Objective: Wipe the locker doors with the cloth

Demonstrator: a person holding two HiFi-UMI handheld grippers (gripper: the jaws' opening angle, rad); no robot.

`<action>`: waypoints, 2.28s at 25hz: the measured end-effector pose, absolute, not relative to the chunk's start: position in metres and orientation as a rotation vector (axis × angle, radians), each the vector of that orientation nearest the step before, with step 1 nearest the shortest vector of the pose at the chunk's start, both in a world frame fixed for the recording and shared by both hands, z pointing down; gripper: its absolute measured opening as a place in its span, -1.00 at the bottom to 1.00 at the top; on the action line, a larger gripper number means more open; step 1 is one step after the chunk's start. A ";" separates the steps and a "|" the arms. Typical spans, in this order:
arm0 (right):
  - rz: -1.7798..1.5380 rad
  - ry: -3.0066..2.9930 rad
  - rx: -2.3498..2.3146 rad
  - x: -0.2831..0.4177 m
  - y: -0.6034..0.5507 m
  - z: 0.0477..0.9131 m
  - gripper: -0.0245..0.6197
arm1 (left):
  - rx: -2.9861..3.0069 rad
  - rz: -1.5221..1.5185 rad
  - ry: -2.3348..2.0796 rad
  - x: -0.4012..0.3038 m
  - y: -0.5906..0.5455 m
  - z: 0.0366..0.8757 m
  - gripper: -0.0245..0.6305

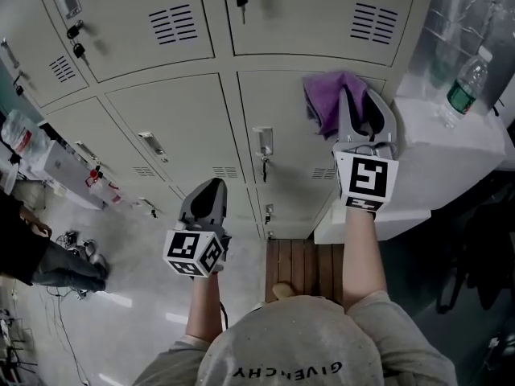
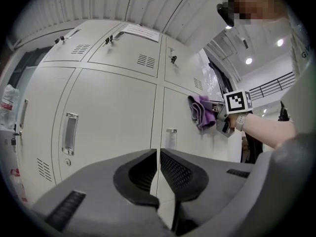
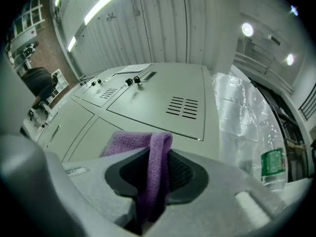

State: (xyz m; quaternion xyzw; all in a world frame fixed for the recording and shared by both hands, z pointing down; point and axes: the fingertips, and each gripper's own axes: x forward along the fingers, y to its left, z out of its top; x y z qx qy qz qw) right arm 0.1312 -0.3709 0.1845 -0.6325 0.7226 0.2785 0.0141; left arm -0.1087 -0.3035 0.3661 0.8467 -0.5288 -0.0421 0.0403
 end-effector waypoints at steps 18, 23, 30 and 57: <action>0.892 2.081 -2.066 0.173 -0.354 0.178 -0.68 | 2.581 -0.131 -1.620 -0.113 -0.302 0.371 -0.87; 0.869 2.308 -1.820 0.083 -0.359 0.200 -0.68 | 2.566 -0.136 -1.640 -0.124 -0.295 0.370 -0.87; 0.897 2.523 -1.615 -0.015 -0.369 0.233 -0.67 | 2.441 -0.131 -1.801 -0.179 -0.270 0.379 -0.87; 0.933 2.403 -2.094 0.132 -0.374 0.271 -0.60 | 2.522 -0.156 -1.670 -0.135 -0.296 0.380 -0.87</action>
